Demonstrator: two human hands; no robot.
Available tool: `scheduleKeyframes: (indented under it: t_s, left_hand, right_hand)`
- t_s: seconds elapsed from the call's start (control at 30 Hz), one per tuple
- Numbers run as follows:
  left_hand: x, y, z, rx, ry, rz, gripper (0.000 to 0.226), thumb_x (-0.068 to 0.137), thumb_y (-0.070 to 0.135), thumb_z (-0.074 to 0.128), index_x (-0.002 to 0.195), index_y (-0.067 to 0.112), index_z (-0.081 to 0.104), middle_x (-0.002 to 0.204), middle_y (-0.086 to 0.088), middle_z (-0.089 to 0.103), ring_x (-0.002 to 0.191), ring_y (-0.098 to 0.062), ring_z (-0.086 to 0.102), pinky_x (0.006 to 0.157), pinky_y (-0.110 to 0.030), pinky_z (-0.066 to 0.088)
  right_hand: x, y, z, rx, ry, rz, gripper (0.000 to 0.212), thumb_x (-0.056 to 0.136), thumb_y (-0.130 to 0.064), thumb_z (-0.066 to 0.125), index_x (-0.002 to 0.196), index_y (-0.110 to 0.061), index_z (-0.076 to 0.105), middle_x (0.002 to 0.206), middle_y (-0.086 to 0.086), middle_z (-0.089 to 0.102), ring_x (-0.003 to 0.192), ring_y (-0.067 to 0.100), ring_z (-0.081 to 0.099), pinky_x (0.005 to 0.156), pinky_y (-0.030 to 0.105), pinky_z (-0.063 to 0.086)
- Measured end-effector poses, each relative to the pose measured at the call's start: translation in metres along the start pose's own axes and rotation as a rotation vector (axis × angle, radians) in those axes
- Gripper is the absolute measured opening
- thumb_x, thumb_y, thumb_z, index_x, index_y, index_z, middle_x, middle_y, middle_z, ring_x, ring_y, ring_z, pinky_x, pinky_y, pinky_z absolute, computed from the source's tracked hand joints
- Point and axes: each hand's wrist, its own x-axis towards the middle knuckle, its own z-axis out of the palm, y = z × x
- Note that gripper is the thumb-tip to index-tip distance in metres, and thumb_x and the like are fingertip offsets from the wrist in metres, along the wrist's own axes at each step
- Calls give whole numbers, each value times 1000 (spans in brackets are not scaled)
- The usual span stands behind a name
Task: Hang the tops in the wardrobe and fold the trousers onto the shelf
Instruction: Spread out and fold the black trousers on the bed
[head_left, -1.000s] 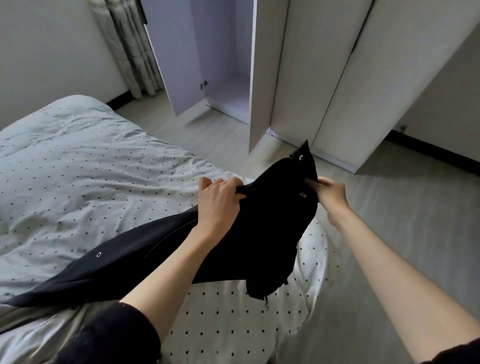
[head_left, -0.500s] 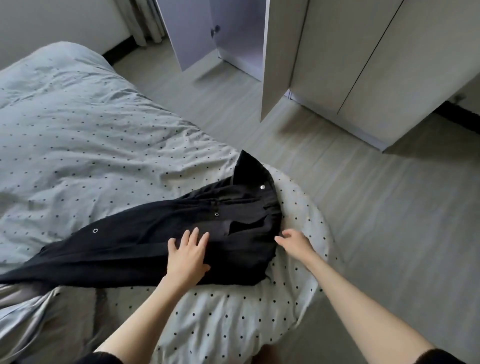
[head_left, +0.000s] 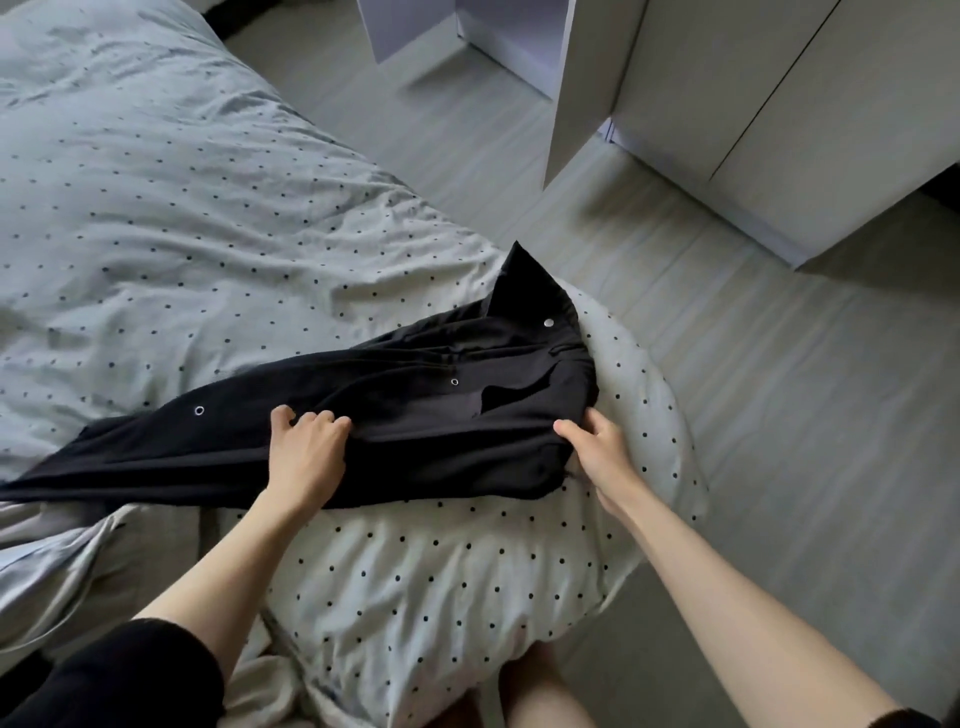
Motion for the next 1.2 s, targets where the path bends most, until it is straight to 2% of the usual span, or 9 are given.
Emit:
scheduleKeyframes:
  t_s: [0.1, 0.2, 0.3, 0.43, 0.57, 0.7, 0.83, 1.03, 1.2]
  left_hand:
    - [-1, 5, -18, -218, 116, -36, 9, 87, 9, 57, 91, 14, 63, 87, -4, 64, 84, -26, 60, 79, -34, 25]
    - [8, -2, -61, -417, 377, -107, 8, 84, 6, 63, 90, 7, 68, 87, -13, 68, 78, -34, 60, 79, -37, 27]
    - [11, 7, -98, -485, 495, -44, 9, 82, 5, 64, 89, 7, 69, 85, -13, 69, 72, -34, 60, 77, -36, 29]
    - [-39, 59, -82, -357, 214, 285, 11, 78, 19, 69, 89, 16, 70, 84, -1, 68, 79, -24, 64, 75, -32, 36]
    - [-93, 91, -32, -263, -56, 554, 30, 31, 29, 86, 49, 24, 62, 50, 9, 56, 47, -7, 57, 50, -16, 40]
    - [-98, 96, 0, -292, -161, 461, 13, 78, 20, 61, 88, 16, 68, 92, -1, 63, 89, -21, 61, 75, -28, 35]
    - [-97, 89, 13, -275, -98, 437, 22, 91, 19, 47, 111, 21, 59, 108, 1, 53, 103, -21, 52, 80, -29, 29]
    - [-109, 46, 28, -175, 80, 246, 53, 60, 9, 75, 111, 17, 62, 97, -4, 60, 88, -26, 59, 78, -38, 45]
    - [-121, -4, 45, -70, 80, 106, 35, 35, -8, 80, 60, 7, 61, 60, -11, 55, 58, -32, 58, 58, -41, 49]
  right_hand:
    - [0, -28, -6, -30, 107, -73, 10, 83, -4, 59, 82, 6, 55, 73, 19, 55, 68, 30, 46, 68, 33, 48]
    - [-2, -69, -12, -155, 234, -227, 41, 82, -13, 66, 58, -15, 32, 57, -1, 31, 59, 16, 29, 57, 31, 26]
    - [-1, -98, -19, -366, 434, -261, 42, 84, -26, 64, 60, -18, 30, 57, -3, 36, 62, 20, 38, 66, 33, 32]
    - [-14, -87, -37, -797, 471, -111, 24, 89, -22, 52, 70, -19, 39, 66, -4, 45, 81, 28, 52, 86, 37, 29]
    - [-33, -34, -46, -1076, 345, 162, 3, 86, -13, 47, 88, -15, 47, 91, 3, 54, 101, 29, 55, 103, 48, 25]
    - [-44, 6, -40, -1144, 325, 287, 30, 85, -19, 51, 114, -10, 50, 123, 10, 55, 118, 32, 49, 103, 47, 25]
    - [-50, 18, -22, -1315, 433, 37, 50, 85, -30, 62, 125, -12, 38, 139, 13, 39, 128, 29, 36, 101, 48, 27]
    - [-54, 41, 0, -1668, -17, -451, 67, 89, -56, 47, 147, -31, 24, 156, -2, 20, 144, 17, 12, 108, 65, -5]
    - [-66, 64, 22, -1693, -389, -236, 56, 94, -47, 43, 146, -32, 29, 155, -3, 23, 143, 14, 19, 108, 65, -7]
